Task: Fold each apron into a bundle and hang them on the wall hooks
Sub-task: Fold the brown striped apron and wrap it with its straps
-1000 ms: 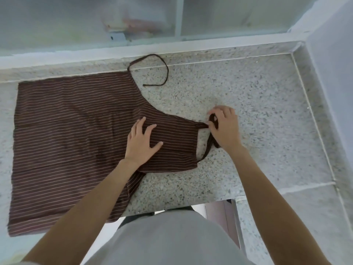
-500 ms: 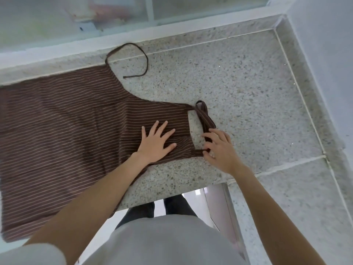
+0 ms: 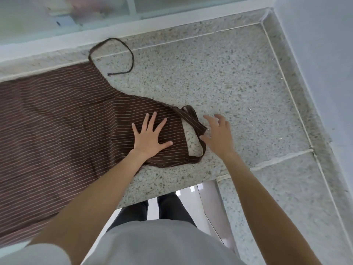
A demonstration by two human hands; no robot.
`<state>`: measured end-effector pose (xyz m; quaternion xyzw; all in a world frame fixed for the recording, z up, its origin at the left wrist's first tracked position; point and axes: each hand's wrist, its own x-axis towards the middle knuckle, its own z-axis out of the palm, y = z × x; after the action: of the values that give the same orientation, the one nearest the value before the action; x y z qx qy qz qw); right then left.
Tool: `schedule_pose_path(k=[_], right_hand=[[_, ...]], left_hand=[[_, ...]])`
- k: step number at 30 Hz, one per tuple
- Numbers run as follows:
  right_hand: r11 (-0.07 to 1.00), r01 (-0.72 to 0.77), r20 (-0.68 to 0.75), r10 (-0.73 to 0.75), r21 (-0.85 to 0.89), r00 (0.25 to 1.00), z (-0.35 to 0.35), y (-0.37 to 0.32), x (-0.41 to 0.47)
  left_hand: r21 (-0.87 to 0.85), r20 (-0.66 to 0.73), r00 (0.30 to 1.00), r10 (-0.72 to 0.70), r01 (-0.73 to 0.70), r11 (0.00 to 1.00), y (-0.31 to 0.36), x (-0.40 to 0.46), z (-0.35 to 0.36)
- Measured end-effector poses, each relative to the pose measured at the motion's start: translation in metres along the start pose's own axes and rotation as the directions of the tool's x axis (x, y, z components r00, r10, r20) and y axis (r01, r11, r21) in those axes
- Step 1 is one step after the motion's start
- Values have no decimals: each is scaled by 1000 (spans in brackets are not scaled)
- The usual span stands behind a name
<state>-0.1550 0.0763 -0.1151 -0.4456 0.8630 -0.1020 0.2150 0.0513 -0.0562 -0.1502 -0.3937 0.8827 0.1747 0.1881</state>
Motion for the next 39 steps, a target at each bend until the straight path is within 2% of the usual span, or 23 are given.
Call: schedule_pose_path(k=[2, 3, 5, 7, 8, 9, 10, 11, 12, 13, 14, 16, 18, 20, 23, 26, 30, 33, 35, 37, 39], right_hand=[[999, 37, 19, -37, -14, 999, 0, -2, 15], [996, 68, -15, -68, 53, 998, -2, -4, 22], [932, 47, -41, -34, 361, 999, -13, -11, 35], [689, -115, 84, 78, 715, 993, -38, -22, 46], [599, -147, 116, 90, 787, 989, -47, -26, 54], [638, -128, 93, 89, 759, 992, -56, -29, 63], [783, -76, 40, 65, 618, 997, -65, -31, 73], [928, -6, -4, 8, 372, 1000, -70, -30, 83], [995, 51, -39, -48, 81, 998, -72, -30, 91], [986, 86, -49, -94, -140, 994, -72, -28, 99], [957, 113, -43, -129, -268, 991, -71, -25, 106], [908, 172, -3, -188, -381, 982, -64, -17, 113], [903, 199, 33, -201, -381, 979, -59, -13, 112], [927, 224, -13, -239, -300, 971, -52, -11, 103], [937, 290, -160, -322, -195, 933, -34, -18, 73], [926, 376, -204, -376, -43, 904, -3, -41, 28], [818, 547, -118, -534, 178, 837, 49, -97, -37], [712, 657, -21, -674, 247, 738, 93, -143, -85], [655, 715, 79, -749, 244, 658, 119, -166, -112], [609, 772, 132, -793, 183, 594, 141, -183, -137], [618, 785, 188, -777, 49, 600, 159, -192, -155]], left_hand=[[3, 4, 1000, 1, -1, 1000, -1, -2, -1], [2, 7, 1000, 1, -1, 1000, -2, -2, -1], [4, 9, 1000, -3, 3, 1000, -2, -3, -1], [-1, 7, 1000, -8, 8, 1000, 0, -3, -1], [-10, 4, 1000, -13, 13, 1000, 1, -2, -1], [-21, -2, 1000, -21, 21, 1000, 3, 0, -1], [-30, -9, 999, -30, 30, 999, 5, 2, -2], [-38, -15, 999, -39, 38, 999, 7, 4, -3], [-43, -23, 999, -48, 47, 998, 9, 7, -3], [-46, -30, 998, -55, 53, 998, 11, 9, -3], [-53, -40, 997, -61, 59, 997, 13, 12, -3], [-72, -53, 996, -69, 65, 995, 17, 16, -3], [-113, -64, 996, -59, 51, 992, 18, 18, -4], [-218, -92, 995, -30, 9, 976, 16, 17, -8], [-481, -225, 974, 15, -125, 868, 4, 4, -18], [-588, -362, 931, -44, -192, 785, -18, -31, -24], [-590, -407, 888, -212, -79, 804, -63, -102, -9], [-628, -378, 871, -314, 8, 779, -102, -170, 17], [-657, -329, 861, -387, 86, 749, -125, -211, 36], [-621, -313, 855, -413, 145, 770, -147, -247, 58], [-530, -323, 873, -367, 154, 834, -167, -271, 83]])
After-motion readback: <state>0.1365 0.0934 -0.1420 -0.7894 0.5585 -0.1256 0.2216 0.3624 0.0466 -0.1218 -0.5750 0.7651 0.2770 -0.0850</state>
